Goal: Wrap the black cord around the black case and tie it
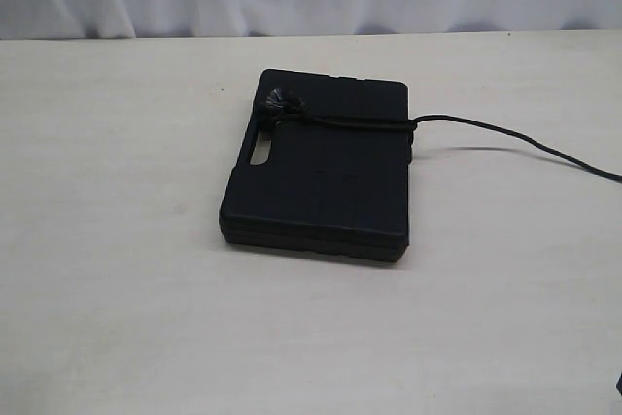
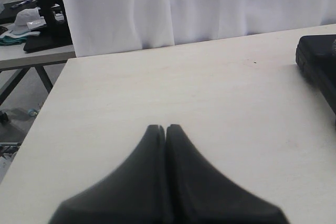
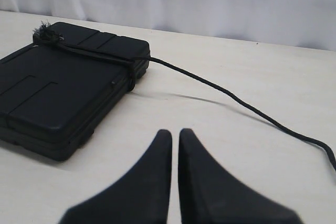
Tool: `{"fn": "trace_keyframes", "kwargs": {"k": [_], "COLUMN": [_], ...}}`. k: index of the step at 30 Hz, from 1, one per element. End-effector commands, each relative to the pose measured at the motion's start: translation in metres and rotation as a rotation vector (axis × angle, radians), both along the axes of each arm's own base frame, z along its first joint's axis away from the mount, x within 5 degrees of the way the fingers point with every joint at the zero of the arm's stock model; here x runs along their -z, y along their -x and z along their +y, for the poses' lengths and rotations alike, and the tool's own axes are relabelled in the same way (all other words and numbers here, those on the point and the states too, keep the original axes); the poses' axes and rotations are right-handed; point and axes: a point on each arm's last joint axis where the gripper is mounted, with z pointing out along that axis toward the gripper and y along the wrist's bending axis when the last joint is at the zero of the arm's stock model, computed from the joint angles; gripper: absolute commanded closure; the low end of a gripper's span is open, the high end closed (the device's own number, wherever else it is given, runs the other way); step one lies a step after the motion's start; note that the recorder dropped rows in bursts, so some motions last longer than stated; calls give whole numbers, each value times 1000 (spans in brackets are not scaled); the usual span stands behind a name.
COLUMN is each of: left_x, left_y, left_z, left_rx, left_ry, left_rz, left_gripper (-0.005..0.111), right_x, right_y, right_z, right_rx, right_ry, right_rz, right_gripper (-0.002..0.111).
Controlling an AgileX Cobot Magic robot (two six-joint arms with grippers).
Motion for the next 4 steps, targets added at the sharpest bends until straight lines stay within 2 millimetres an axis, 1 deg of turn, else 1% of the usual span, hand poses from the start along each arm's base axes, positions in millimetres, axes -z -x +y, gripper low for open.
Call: {"fn": "trace_keyframes", "kwargs": {"k": [1,4], "left_x": [0,0], "left_y": [0,0], "left_z": [0,0], "left_rx": [-7,-7], "left_ry": [6,6], "left_rz": [-8,-8], "left_gripper": [107,107], "right_x": [1,1], "right_y": [0,0], "right_z": [0,0], "right_rx": [5,5], "right_ry": [2,2], "right_rz": [4,4], "right_gripper": [104,104]}}
